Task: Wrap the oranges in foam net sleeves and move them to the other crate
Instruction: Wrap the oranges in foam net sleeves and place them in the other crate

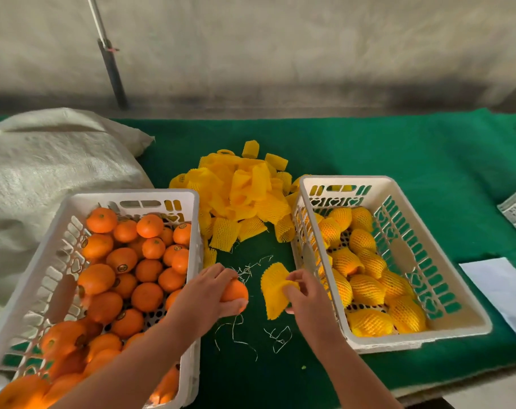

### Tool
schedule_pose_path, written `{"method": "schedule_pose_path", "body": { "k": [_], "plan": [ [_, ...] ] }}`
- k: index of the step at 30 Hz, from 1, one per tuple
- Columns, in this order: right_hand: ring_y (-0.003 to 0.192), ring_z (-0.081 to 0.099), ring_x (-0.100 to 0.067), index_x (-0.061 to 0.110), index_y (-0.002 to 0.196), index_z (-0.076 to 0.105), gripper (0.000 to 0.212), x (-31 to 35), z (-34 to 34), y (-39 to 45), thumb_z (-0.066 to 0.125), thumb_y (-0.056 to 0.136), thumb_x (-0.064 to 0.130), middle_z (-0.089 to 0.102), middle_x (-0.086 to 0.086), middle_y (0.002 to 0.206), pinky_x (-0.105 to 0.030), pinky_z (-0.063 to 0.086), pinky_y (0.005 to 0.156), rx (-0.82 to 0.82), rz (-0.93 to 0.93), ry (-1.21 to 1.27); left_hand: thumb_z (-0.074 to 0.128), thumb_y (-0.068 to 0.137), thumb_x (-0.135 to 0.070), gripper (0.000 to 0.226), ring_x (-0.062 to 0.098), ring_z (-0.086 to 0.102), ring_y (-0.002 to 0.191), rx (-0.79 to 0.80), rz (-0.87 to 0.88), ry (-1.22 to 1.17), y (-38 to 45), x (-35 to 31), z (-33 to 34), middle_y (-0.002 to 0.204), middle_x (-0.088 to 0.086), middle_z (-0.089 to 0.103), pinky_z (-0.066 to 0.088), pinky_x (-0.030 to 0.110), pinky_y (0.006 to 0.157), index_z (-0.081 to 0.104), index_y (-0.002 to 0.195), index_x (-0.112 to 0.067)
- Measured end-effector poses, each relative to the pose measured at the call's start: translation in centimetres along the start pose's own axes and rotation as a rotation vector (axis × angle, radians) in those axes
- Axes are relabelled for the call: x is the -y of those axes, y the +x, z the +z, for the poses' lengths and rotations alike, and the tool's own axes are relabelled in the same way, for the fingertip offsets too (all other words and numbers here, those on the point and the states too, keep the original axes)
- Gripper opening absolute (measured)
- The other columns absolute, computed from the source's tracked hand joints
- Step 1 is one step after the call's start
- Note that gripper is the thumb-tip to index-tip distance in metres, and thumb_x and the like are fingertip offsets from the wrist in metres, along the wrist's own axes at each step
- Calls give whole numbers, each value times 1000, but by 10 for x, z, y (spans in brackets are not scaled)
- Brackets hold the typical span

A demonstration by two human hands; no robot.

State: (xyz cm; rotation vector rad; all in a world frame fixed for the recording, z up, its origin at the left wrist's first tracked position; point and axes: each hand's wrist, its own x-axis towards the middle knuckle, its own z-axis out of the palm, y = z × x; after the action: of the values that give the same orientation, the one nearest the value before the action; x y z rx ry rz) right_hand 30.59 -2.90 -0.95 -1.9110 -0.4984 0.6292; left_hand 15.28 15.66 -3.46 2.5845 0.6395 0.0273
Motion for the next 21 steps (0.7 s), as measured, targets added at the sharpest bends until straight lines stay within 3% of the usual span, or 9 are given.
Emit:
{"method": "schedule_pose_path", "body": {
  "k": [3, 6, 9, 12, 17, 21],
  "plan": [
    [67, 63, -12, 41, 95, 62, 19, 3, -6, -9, 64, 96, 22, 66, 6, 83, -33, 59, 59, -71, -45, -45, 54, 85, -77, 67, 4, 45, 113, -8, -20, -107, -7, -8, -6, 136, -16, 48, 44, 27, 92, 43, 140, -40],
    [52, 53, -4, 47, 96, 60, 31, 4, -14, -16, 61, 92, 17, 64, 11, 80, -19, 41, 43, -116, -87, -109, 72, 88, -57, 48, 9, 55, 106, -79, -70, -313, -17, -24, -14, 125, -21, 49, 55, 32, 89, 47, 127, -44],
    [53, 53, -9, 46, 99, 62, 30, 3, -22, -22, 61, 93, 16, 63, 12, 77, -19, 41, 45, -141, -99, -172, 77, 85, -51, 42, 10, 57, 104, -120, -85, -501, -31, -50, -26, 119, -28, 47, 61, 30, 76, 51, 118, -47],
    [62, 60, -10, 43, 95, 63, 22, 4, -25, -27, 68, 95, 21, 63, 15, 73, -16, 44, 48, -169, -145, -273, 68, 76, -68, 52, 7, 58, 104, -30, -7, -560, -50, -82, -38, 118, -39, 44, 56, 17, 65, 52, 122, -53],
    [73, 60, -5, 39, 94, 64, 12, 13, -24, -33, 73, 92, 31, 62, 19, 75, -17, 45, 57, -168, -280, -389, 63, 78, -72, 48, -14, 45, 115, 235, 79, -541, -62, -115, -39, 128, -50, 29, 50, 11, 72, 53, 124, -62],
    [86, 62, 1, 45, 93, 60, 17, 22, -24, -38, 75, 92, 37, 63, 24, 80, -11, 46, 63, -119, -328, -374, 60, 77, -73, 75, 11, 53, 112, 318, -49, -573, -57, -121, -33, 135, -30, 33, 57, 14, 66, 45, 144, -43]
  ]
}}
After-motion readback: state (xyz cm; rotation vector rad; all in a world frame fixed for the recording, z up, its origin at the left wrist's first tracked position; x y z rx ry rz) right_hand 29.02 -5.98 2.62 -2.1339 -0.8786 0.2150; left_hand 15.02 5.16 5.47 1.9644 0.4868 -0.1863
